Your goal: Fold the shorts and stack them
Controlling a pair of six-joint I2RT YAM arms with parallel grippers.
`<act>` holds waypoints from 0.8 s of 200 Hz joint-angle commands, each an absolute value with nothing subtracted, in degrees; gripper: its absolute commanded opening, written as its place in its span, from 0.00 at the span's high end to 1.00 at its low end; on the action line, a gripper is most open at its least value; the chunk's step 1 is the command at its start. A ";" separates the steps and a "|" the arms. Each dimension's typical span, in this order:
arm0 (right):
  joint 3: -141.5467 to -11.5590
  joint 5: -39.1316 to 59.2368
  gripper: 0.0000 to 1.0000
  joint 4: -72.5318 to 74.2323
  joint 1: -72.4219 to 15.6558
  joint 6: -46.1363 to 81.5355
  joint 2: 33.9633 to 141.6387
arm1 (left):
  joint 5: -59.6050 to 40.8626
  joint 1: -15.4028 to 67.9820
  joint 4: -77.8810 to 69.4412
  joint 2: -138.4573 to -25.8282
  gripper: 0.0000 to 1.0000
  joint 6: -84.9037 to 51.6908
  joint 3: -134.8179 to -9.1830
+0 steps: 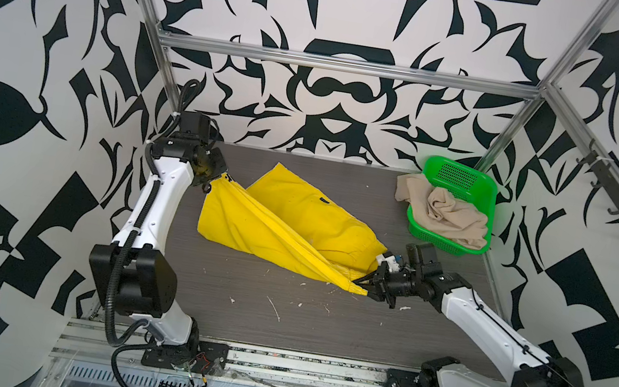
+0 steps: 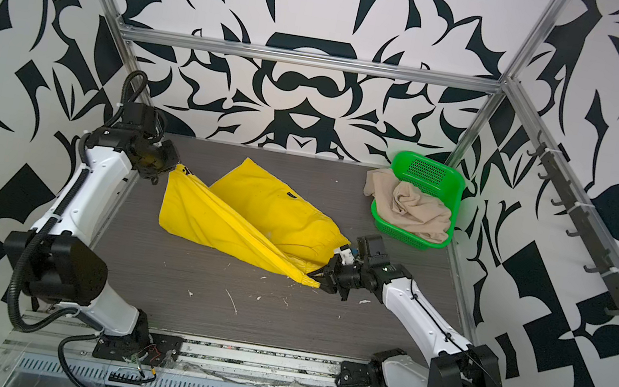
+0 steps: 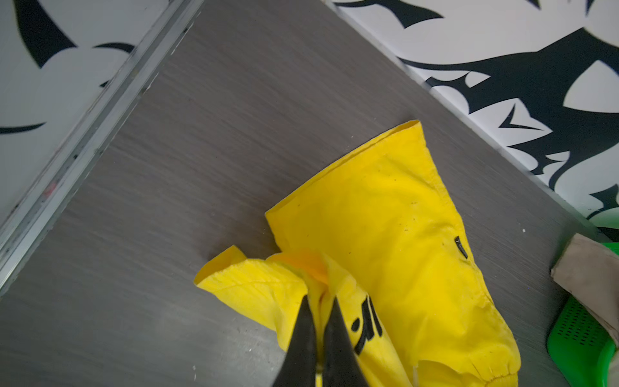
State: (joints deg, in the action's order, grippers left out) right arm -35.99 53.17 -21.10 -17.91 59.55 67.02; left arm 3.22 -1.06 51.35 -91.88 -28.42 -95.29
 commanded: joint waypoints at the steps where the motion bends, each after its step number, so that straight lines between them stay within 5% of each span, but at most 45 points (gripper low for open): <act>1: -37.38 55.38 1.00 -24.57 -16.73 58.97 67.36 | 9.03 -0.70 45.14 -94.70 1.00 -27.03 -100.61; 160: -38.65 60.46 1.00 -20.24 -9.27 57.92 75.27 | 7.75 4.83 37.85 -115.76 1.00 -26.49 -119.97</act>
State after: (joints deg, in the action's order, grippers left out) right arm -37.63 58.89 -17.19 -10.26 59.57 74.04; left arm 3.07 6.17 46.00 -112.60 -26.57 -115.90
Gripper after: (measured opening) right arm 0.075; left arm 0.060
